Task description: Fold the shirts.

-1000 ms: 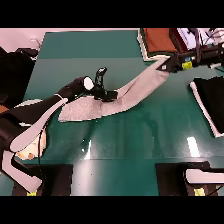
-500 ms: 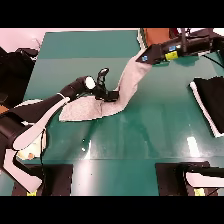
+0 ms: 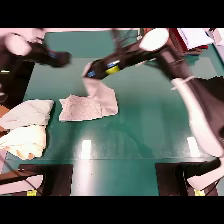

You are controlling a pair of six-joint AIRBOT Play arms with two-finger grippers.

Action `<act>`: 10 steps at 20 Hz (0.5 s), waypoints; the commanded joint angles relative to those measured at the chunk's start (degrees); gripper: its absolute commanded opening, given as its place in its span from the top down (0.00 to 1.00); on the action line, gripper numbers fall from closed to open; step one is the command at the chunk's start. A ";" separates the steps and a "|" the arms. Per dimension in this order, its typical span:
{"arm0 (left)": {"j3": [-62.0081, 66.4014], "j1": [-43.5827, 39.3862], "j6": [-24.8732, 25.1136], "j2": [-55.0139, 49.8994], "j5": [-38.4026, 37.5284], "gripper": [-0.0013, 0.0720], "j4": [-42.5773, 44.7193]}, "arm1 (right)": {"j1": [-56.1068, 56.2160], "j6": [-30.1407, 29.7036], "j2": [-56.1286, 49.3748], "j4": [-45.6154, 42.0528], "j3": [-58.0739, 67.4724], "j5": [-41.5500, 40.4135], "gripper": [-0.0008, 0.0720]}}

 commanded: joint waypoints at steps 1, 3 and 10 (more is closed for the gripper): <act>0.85 7.78 0.17 10.38 -2.03 0.96 6.56 | 10.08 -0.02 -10.58 0.00 6.62 -11.41 0.42; 0.85 9.64 0.17 12.98 -2.56 0.96 6.56 | 12.13 -0.04 -12.48 -0.68 7.26 -13.27 0.42; 0.17 5.55 0.17 12.22 -4.15 0.96 4.46 | -3.39 0.24 1.73 -5.35 -16.41 -7.74 0.43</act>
